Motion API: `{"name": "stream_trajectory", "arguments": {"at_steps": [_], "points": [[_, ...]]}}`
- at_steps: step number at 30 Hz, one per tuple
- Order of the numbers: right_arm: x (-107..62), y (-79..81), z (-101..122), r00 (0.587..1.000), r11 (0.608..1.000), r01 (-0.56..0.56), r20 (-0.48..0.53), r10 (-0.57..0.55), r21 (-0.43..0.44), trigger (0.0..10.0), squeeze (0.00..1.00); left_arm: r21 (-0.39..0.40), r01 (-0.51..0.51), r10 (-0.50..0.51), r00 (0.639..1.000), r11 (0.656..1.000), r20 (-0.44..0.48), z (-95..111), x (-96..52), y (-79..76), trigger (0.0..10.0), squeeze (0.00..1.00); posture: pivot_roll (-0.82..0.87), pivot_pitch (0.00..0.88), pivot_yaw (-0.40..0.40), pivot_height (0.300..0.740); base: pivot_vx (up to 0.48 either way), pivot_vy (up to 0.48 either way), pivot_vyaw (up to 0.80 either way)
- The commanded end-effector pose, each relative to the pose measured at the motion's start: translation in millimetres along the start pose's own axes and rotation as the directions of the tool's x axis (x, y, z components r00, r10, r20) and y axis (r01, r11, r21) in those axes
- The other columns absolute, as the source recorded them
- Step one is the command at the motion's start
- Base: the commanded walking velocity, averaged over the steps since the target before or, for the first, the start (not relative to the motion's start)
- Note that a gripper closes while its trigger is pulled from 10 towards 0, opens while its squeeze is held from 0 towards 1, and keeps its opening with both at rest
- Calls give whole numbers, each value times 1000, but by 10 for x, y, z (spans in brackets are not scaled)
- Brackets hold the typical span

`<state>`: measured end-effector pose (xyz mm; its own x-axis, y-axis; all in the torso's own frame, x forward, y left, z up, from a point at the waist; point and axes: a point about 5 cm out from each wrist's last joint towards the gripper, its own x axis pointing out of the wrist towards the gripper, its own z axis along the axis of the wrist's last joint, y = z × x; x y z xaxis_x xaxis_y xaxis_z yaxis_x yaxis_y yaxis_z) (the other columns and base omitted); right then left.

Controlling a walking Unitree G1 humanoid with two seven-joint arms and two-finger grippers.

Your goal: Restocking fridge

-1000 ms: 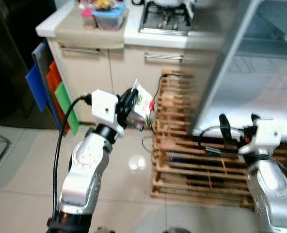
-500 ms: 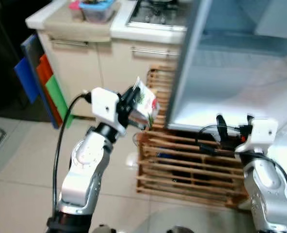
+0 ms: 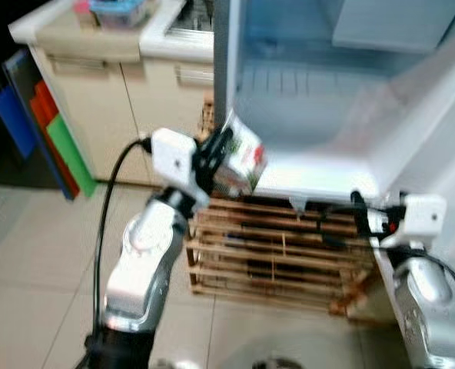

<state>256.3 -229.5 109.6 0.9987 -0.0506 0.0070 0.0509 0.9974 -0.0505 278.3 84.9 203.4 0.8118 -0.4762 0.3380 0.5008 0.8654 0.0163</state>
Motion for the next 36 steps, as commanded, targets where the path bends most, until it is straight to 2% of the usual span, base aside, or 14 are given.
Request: {"name": "stream_trajectory", "arguments": {"at_steps": [1,5,6,10,14,20,22,25,27,32,34,36], "points": [[26,18,37,1000,1000,-8,21,8,-2,10000,0,15,-5,5,1000,1000,-13,-12,17,32,10000,0,-130,82,-18,740,0,0,0],[42,80,47,999,1000,-20,28,20,7,10000,0,76,-4,10,997,997,-77,-102,49,65,10000,0,-131,81,-11,740,0,0,0],[68,148,86,998,999,-48,42,48,14,10000,0,78,-5,12,996,997,-86,-125,95,73,10000,0,-132,82,-4,740,0,0,0],[110,241,162,993,995,-97,66,95,29,10000,0,86,3,6,995,996,-99,-155,144,80,10000,0,-137,80,0,740,0,0,0],[150,382,289,974,976,-213,83,209,36,10000,0,89,21,-10,994,996,-113,-225,262,59,10000,0,-150,81,3,740,0,0,0],[141,394,271,965,966,-256,60,255,17,10000,0,100,71,-60,993,992,-104,-245,427,-26,10000,0,-168,77,5,740,0,0,0],[110,415,220,956,956,-294,22,294,1,10000,0,115,88,-77,992,989,-95,-240,552,-30,10000,0,-176,79,7,740,0,0,0],[94,418,201,955,955,-297,13,297,1,10000,0,115,92,-82,992,989,-92,-232,597,-27,10000,0,-180,80,8,740,0,0,0],[35,413,135,956,956,-294,-10,294,1,10000,0,135,99,-90,993,986,-74,-179,798,2,10000,0,-194,90,14,740,0,0,0],[-52,437,131,954,954,-300,-13,300,-3,10000,0,189,81,-77,997,979,-28,-39,1061,26,10000,0,-222,120,27,740,0,0,0],[-80,445,131,953,953,-302,-14,302,-6,10000,0,197,78,-76,997,977,-16,-8,1102,22,10000,0,-229,126,30,740,0,0,0],[-154,455,128,954,954,-300,-18,300,-13,10000,0,212,61,-61,998,975,-5,41,1217,27,10000,0,-262,143,41,740,0,0,0]]}}
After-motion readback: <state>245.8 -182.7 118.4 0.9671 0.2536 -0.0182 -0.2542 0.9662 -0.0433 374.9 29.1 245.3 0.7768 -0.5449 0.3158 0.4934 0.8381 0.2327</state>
